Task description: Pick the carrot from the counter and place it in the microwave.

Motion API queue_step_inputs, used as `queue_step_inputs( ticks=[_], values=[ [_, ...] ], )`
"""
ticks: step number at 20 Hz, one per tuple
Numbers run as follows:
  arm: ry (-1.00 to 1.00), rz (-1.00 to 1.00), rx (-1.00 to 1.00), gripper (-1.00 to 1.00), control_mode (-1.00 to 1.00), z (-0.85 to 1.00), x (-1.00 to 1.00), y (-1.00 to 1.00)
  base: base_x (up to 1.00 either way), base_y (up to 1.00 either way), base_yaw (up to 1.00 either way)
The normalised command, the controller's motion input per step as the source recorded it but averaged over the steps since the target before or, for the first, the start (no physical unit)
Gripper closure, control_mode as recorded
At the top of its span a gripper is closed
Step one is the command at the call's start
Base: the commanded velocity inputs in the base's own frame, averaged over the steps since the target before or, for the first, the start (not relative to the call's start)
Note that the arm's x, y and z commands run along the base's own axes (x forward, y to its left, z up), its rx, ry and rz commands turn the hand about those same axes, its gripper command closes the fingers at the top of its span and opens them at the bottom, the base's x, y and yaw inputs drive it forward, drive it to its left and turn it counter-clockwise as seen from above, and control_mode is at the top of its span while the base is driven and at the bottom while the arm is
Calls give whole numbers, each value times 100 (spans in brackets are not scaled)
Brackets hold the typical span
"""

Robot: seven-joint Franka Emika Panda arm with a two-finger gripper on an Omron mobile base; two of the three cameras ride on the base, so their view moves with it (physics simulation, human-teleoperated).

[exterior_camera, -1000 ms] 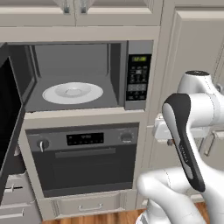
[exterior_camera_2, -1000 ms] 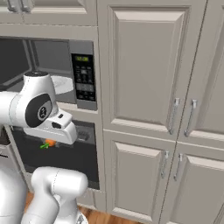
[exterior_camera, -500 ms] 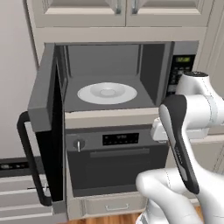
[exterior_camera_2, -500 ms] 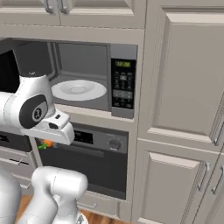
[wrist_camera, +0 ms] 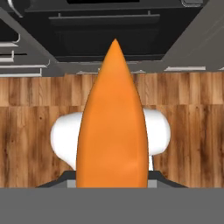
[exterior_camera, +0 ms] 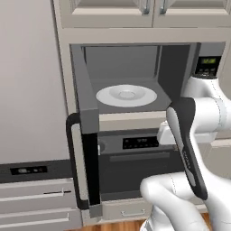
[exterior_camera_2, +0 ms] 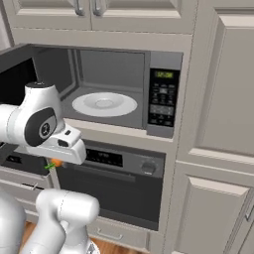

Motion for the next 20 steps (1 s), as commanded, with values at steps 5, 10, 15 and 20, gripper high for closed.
queue_step_inputs(
  ticks=[5, 10, 15, 20],
  values=[
    [0, 0, 0, 100, 100, 0, 0, 0, 18, 4, 0],
    [0, 0, 0, 100, 100, 0, 0, 0, 59, 0, 1],
    [0, 0, 0, 100, 100, 0, 0, 0, 7, 0, 2],
    [-33, 14, 0, 100, -100, 45, 20, -2, 0, 0, 0]
  ],
)
